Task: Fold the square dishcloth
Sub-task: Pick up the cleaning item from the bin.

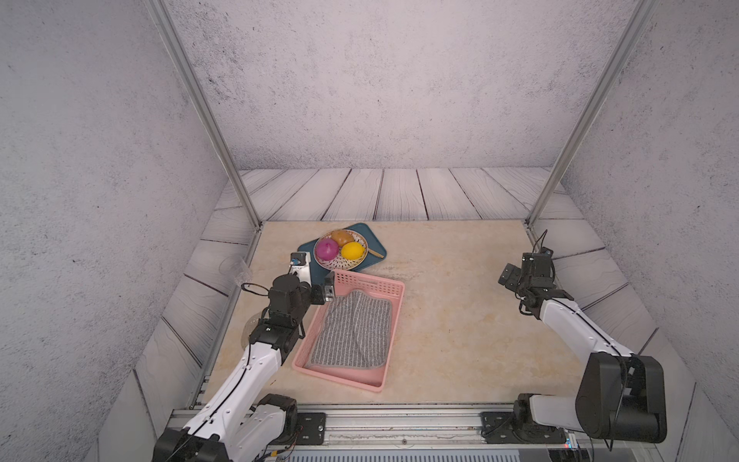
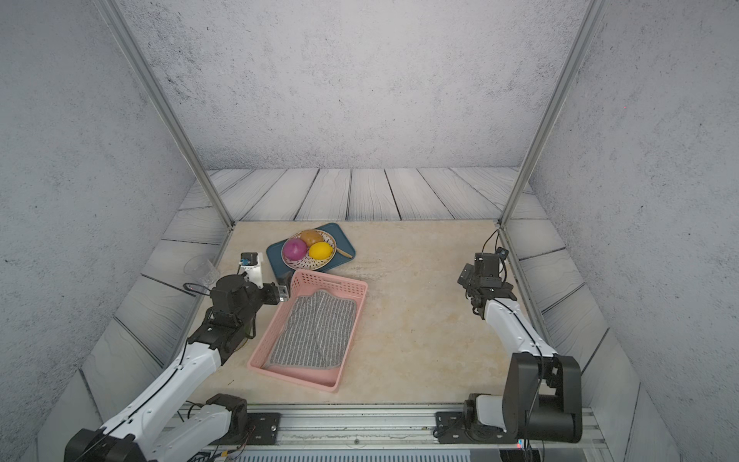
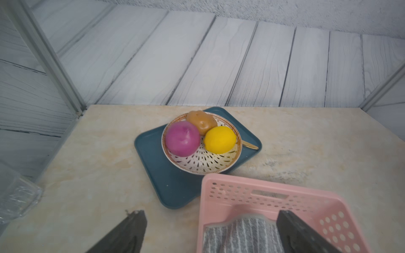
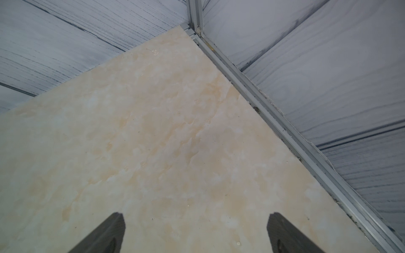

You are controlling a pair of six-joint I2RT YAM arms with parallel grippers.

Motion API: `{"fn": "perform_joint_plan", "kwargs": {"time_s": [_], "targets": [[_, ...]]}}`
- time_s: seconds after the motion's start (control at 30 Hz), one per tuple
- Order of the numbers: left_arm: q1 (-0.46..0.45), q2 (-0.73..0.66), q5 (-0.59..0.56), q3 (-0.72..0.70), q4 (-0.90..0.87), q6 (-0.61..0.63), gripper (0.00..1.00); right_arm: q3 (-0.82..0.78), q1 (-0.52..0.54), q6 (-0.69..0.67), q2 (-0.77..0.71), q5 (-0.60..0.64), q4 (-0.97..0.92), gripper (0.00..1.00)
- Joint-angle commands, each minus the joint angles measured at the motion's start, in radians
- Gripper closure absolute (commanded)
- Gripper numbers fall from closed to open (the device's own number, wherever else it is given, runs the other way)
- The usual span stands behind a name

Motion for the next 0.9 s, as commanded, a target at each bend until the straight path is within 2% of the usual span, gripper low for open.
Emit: {"fn": "perform_joint_plan", "kwargs": {"time_s": [0.0, 0.13, 0.43, 0.6, 0.87], "targets": [[-0.070, -0.041, -0.069, -0.035, -0.118, -0.060, 0.00, 0.011, 0.005, 0.007, -0.008, 0.041, -0.040, 0.01], [-0.162, -0.091, -0.104, -0.071, -0.185, -0.094, 0.00, 0.034, 0.005, 0.006, 0.016, 0.035, -0.069, 0.01], [-0.258, -0.147, -0.138, -0.129, -0.322, -0.178, 0.00, -0.002, 0.006, 0.007, -0.022, 0.057, -0.056, 0.01], [-0.306, -0.127, -0.177, -0.126, -0.409, -0.199, 0.00, -0.020, 0.004, 0.011, -0.040, 0.052, -0.046, 0.01], [-0.364, -0.021, -0.191, -0.098, -0.445, -0.217, 0.00, -0.018, 0.004, 0.014, -0.036, 0.064, -0.049, 0.01]]}}
